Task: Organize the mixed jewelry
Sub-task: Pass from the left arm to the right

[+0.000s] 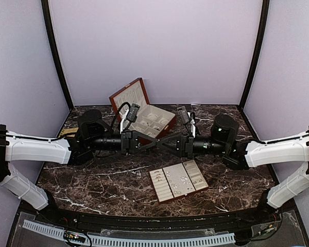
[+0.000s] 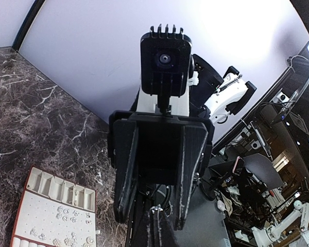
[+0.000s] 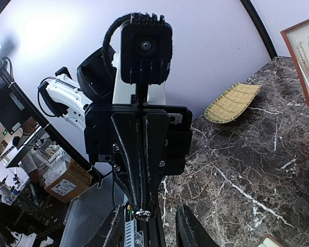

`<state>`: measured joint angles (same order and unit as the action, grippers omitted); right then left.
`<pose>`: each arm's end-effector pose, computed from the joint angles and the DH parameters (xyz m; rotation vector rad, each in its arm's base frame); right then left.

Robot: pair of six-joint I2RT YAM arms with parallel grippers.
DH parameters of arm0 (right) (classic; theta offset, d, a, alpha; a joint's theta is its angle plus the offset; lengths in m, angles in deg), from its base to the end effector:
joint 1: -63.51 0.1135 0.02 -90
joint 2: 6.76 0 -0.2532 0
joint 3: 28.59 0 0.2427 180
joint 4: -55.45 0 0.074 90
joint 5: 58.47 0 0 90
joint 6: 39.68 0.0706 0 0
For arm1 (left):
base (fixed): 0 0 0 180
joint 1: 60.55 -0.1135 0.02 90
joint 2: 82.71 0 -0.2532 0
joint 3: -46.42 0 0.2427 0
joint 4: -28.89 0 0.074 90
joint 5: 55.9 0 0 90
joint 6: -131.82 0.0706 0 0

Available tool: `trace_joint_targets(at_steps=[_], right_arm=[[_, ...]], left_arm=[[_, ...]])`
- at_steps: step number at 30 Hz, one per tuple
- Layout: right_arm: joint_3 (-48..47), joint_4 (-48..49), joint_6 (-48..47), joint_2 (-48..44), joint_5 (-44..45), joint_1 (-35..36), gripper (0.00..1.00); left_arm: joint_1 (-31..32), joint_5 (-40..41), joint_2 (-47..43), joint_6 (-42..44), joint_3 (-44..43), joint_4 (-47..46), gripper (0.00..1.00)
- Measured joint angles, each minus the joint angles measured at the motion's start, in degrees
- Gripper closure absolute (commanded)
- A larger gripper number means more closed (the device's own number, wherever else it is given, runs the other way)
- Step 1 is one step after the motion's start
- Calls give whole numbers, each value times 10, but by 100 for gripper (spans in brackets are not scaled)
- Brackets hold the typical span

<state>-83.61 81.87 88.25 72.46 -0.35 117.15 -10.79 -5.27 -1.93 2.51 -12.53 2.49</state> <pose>0.1643 0.2861 0.2679 -0.7450 1.6430 1.6330 0.1809 -0.2830 0.2834 0.7957 1.6024 -1.6927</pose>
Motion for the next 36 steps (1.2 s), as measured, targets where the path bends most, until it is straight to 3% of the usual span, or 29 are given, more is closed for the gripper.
trace_joint_targets(at_steps=[30,36], right_arm=[[0,14,6,0,14,1,93],[0,14,7,0,24,1,94]], left_arm=[[-1,2,0,-2,9,-12,100],[-2,9,0,-2,10,-12,96]])
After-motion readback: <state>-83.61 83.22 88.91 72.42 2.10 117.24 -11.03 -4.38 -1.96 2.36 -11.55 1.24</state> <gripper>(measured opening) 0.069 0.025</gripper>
